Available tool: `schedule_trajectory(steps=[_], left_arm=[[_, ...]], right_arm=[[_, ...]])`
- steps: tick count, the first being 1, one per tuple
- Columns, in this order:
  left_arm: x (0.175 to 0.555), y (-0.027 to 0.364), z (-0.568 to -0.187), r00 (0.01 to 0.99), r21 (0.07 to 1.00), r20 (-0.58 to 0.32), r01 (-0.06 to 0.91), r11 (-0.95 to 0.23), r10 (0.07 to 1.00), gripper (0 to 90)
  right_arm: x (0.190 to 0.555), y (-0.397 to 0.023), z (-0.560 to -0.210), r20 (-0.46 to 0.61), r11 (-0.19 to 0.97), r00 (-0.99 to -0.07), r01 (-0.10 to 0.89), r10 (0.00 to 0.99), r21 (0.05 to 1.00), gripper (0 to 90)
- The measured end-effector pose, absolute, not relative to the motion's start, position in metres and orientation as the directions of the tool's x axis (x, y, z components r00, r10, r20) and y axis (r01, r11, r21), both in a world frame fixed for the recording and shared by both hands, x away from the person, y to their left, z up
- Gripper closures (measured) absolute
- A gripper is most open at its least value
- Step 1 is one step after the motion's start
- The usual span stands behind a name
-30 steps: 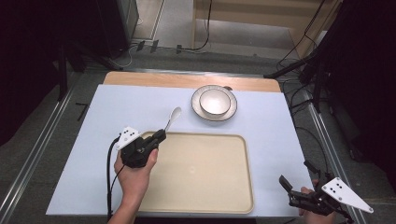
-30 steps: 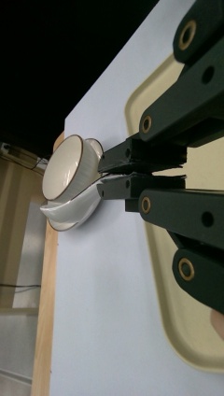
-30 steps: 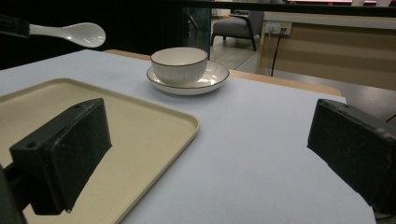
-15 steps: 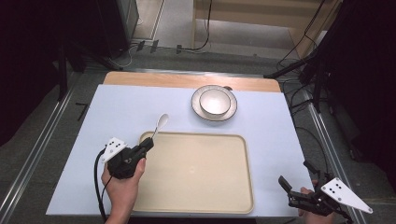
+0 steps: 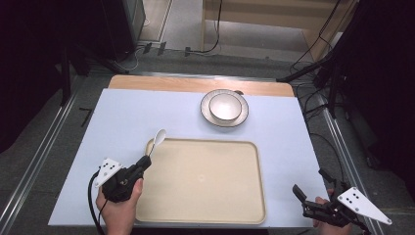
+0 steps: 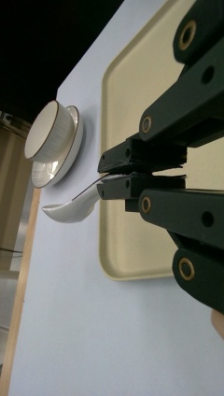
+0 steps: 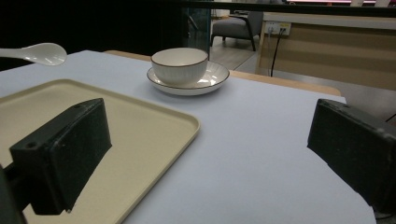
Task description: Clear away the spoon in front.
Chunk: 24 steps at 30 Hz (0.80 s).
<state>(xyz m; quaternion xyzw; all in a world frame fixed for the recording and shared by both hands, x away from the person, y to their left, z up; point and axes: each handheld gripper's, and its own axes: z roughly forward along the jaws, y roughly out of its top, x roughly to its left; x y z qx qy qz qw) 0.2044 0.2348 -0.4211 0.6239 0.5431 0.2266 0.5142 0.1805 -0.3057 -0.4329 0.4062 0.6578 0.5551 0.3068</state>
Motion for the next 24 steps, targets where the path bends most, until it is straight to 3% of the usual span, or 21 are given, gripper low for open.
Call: schedule_trajectory(steps=[24], left_arm=[[0.191, 0.240, -0.450, 0.242, 0.857, -0.254, 0.505, 0.102, 0.936, 86.9]], right_arm=[[0.180, -0.306, -0.433, 0.052, 0.050, -0.482, 0.197, 0.874, 0.979, 0.0]])
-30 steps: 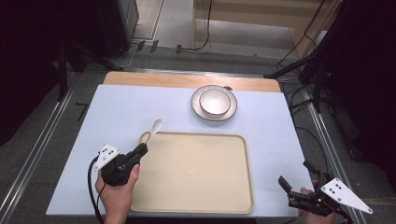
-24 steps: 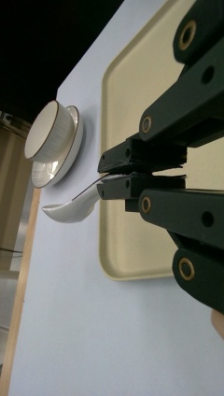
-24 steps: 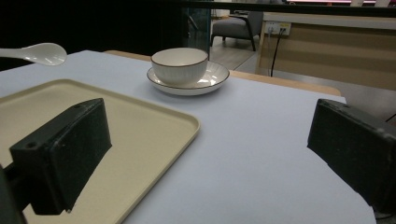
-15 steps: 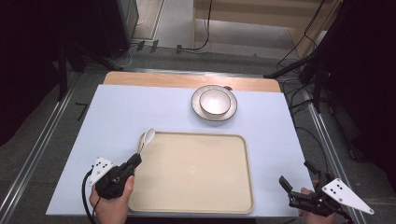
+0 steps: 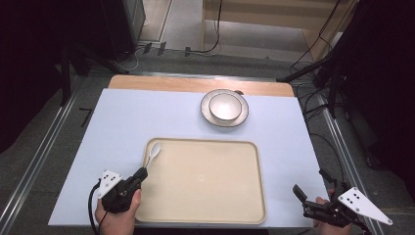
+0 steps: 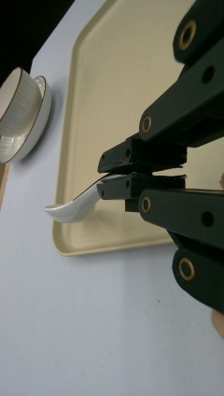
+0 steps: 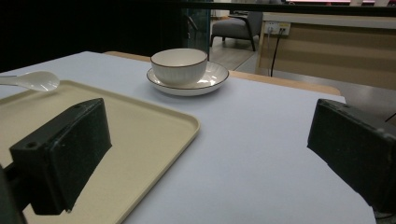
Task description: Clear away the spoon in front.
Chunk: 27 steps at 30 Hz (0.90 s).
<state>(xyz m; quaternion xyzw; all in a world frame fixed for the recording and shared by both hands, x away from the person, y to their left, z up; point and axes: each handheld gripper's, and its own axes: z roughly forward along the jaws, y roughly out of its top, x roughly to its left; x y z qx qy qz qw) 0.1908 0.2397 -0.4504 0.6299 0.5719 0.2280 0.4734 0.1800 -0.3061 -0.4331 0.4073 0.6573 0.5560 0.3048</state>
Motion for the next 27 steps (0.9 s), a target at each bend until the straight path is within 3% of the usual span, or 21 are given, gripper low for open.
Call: schedule_trajectory(steps=[20, 27], left_arm=[[0.200, 0.242, -0.464, 0.221, 0.825, -0.212, 0.563, 0.053, 0.952, 81.1], [0.203, 0.243, -0.464, 0.243, 0.823, -0.215, 0.566, 0.042, 0.946, 64.6]], right_arm=[[0.179, -0.305, -0.434, 0.058, 0.048, -0.483, 0.203, 0.874, 0.978, 0.0], [0.179, -0.305, -0.434, 0.059, 0.048, -0.484, 0.204, 0.873, 0.978, 0.0]])
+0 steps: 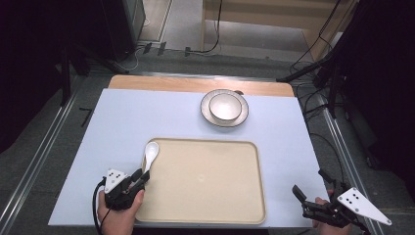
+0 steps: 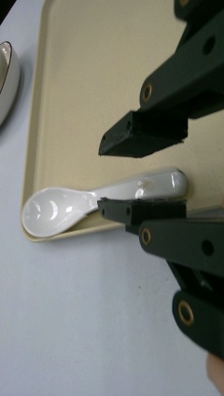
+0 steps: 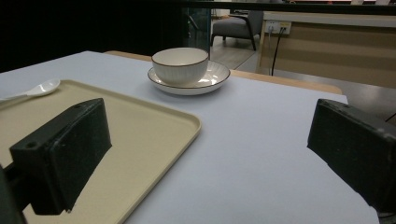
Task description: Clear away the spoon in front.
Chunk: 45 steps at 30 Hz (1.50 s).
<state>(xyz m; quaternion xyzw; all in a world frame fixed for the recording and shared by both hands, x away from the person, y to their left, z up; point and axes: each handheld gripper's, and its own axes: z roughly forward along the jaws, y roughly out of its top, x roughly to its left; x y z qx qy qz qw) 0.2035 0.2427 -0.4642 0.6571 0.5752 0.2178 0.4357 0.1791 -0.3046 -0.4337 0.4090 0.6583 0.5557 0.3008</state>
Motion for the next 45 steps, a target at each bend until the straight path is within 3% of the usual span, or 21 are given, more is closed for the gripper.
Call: schedule_trajectory(steps=[7, 12, 20, 29, 45], left_arm=[[0.209, 0.244, -0.458, 0.330, 0.858, -0.175, 0.514, -0.021, 0.928, 42.2], [0.213, 0.248, -0.448, 0.381, 0.881, -0.194, 0.473, -0.010, 0.904, 34.8], [0.216, 0.263, -0.428, 0.374, 0.884, -0.183, 0.468, -0.015, 0.909, 21.0], [0.215, 0.283, -0.416, 0.408, 0.901, -0.198, 0.435, 0.002, 0.891, 0.6], [0.210, 0.322, -0.410, 0.382, 0.909, -0.167, 0.417, -0.008, 0.909, 0.0]], right_arm=[[0.179, -0.304, -0.434, 0.057, 0.049, -0.485, 0.203, 0.873, 0.978, 0.0], [0.179, -0.305, -0.434, 0.054, 0.049, -0.478, 0.201, 0.877, 0.978, 0.0], [0.178, -0.306, -0.433, 0.055, 0.046, -0.477, 0.199, 0.877, 0.979, 0.0], [0.179, -0.306, -0.433, 0.049, 0.052, -0.477, 0.195, 0.878, 0.979, 0.0], [0.178, -0.307, -0.433, 0.048, 0.052, -0.473, 0.197, 0.880, 0.979, 0.0]])
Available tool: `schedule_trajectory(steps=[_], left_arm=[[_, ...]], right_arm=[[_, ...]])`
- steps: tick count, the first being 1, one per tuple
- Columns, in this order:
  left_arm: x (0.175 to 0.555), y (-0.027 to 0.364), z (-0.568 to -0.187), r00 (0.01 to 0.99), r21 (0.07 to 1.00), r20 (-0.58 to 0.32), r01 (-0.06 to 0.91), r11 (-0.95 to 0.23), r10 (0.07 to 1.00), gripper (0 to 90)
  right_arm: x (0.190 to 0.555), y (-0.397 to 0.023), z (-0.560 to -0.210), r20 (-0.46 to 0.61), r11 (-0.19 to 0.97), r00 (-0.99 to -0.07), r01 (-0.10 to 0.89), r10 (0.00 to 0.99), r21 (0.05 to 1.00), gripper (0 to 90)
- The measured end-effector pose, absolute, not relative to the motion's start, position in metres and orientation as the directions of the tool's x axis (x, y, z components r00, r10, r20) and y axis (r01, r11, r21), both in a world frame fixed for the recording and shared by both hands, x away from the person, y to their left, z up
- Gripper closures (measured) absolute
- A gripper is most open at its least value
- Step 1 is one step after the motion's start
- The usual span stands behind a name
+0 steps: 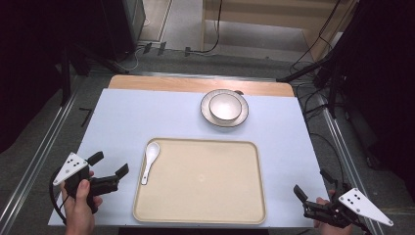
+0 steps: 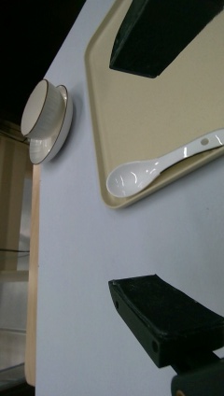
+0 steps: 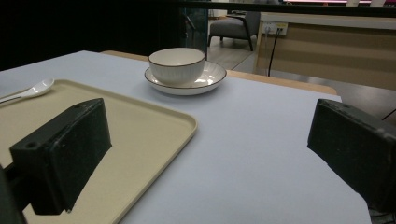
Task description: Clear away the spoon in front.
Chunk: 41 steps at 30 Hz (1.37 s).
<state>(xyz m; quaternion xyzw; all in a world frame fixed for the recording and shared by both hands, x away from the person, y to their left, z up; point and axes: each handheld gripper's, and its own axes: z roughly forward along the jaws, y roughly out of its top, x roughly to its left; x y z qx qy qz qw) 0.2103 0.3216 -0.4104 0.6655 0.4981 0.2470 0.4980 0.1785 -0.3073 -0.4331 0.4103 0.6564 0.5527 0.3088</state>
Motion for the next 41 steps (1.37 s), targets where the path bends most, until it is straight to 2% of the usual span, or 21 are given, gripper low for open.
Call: schedule_trajectory(steps=[18, 24, 41], left_arm=[[0.201, 0.372, -0.410, 0.307, 0.919, -0.150, 0.393, 0.018, 0.940, 0.0], [0.197, 0.381, -0.413, 0.297, 0.915, -0.120, 0.402, -0.010, 0.947, 0.0], [0.197, 0.384, -0.420, 0.294, 0.911, -0.149, 0.412, 0.015, 0.944, 0.0]], right_arm=[[0.179, -0.307, -0.434, 0.040, 0.061, -0.470, 0.198, 0.882, 0.978, 0.0], [0.179, -0.308, -0.436, 0.034, 0.063, -0.462, 0.193, 0.886, 0.979, 0.0], [0.181, -0.307, -0.436, 0.036, 0.070, -0.476, 0.202, 0.878, 0.977, 0.0]])
